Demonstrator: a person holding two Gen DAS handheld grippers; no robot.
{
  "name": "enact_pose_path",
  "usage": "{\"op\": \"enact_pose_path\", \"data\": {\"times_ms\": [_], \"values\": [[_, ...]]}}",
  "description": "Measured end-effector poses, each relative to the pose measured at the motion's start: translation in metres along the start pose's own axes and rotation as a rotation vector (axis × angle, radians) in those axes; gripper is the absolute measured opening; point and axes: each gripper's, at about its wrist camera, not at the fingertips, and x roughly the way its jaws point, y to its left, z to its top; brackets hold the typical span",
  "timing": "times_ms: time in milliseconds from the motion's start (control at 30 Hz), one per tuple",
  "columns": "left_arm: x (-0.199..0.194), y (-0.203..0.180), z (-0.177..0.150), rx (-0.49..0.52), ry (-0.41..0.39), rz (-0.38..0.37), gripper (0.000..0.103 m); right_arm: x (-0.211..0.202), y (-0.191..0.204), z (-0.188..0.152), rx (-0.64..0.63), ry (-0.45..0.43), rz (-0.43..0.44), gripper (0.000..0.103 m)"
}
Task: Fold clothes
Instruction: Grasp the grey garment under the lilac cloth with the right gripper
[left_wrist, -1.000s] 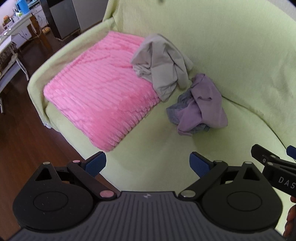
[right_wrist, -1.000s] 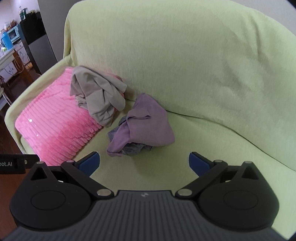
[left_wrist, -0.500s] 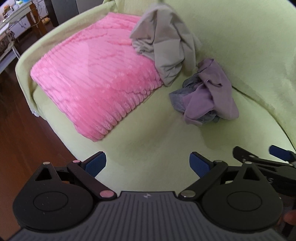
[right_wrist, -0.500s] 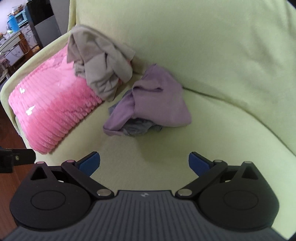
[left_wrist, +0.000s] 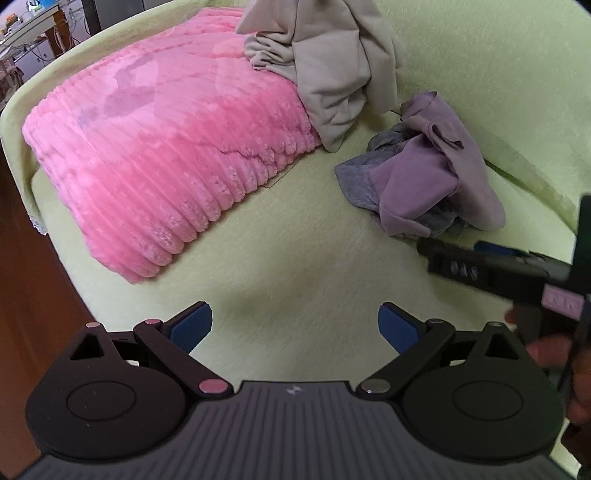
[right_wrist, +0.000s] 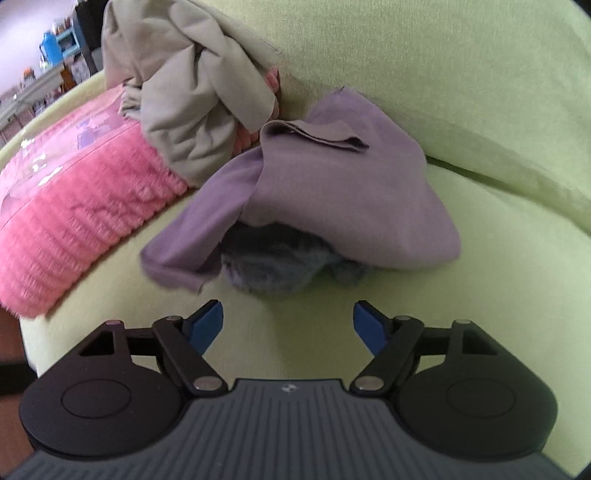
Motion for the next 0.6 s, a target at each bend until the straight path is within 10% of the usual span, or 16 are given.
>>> {"op": "enact_pose_path", "data": {"times_ms": [167,300,600], "values": [[0.020,0.008,-0.019,-0.004,-0.047,0.023,0.098,0.027,-0.003,-0.003,0.030,-0.084,0.053,0.075],[0.029,0.018,-0.034,-0.026,-0.067,0.017,0.098,0.047,0.003,-0.005,-0.032,-0.128,0.031,0.029],[0.004,0.038,-0.050,-0.058,-0.115,-0.006,0.098,-0.016,0.032,0.013,-0.181,-0.244,0.133,0.004]]}}
